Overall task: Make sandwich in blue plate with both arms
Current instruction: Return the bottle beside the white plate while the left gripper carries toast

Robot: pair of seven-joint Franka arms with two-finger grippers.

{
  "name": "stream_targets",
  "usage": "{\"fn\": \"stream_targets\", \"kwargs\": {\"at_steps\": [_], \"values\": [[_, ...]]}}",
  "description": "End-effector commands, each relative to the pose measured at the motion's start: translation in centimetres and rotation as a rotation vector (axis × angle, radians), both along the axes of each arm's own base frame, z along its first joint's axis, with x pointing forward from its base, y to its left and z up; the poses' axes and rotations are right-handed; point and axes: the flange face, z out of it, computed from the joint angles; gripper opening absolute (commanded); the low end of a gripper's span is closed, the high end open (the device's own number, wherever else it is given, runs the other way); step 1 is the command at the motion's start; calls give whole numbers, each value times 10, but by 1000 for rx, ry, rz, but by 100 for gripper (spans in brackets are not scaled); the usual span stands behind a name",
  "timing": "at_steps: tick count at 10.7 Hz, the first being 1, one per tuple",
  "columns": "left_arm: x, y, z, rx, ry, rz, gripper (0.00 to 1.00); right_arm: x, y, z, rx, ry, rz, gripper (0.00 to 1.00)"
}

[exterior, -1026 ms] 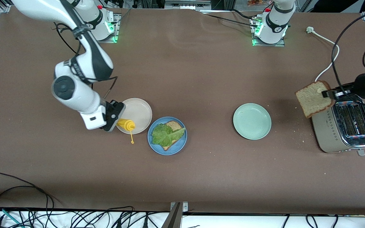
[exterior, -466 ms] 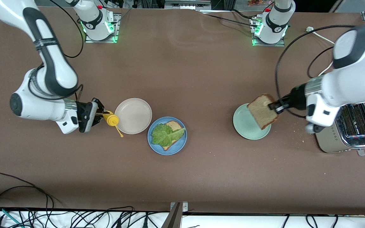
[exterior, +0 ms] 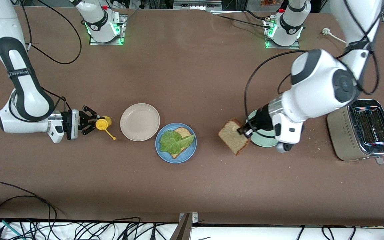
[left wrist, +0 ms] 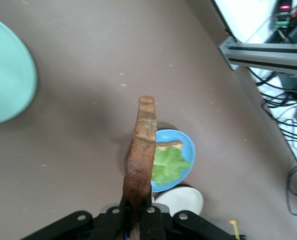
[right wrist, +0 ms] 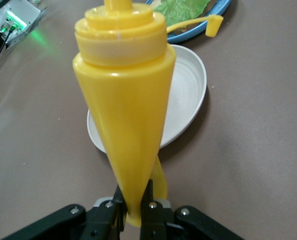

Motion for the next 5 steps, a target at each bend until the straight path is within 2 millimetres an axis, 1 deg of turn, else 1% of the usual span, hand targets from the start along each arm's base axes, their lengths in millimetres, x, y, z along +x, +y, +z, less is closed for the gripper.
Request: {"fn": "stream_targets", "kwargs": {"at_steps": [1,2,3,5], "values": [[1,-60,-22,-98,-65,25,0,2,4,-30,128,-22,20,0],[0,-78,-30,-128,-96,28,0,1,5,-37,144,-16,11,0],[-2,-98,-43,-150,-102,33,0,1,7,-41,152,-17,11,0],[-11,-135,-64,-196,-133,46,0,7,10,-43,152,-29,13,1]]}}
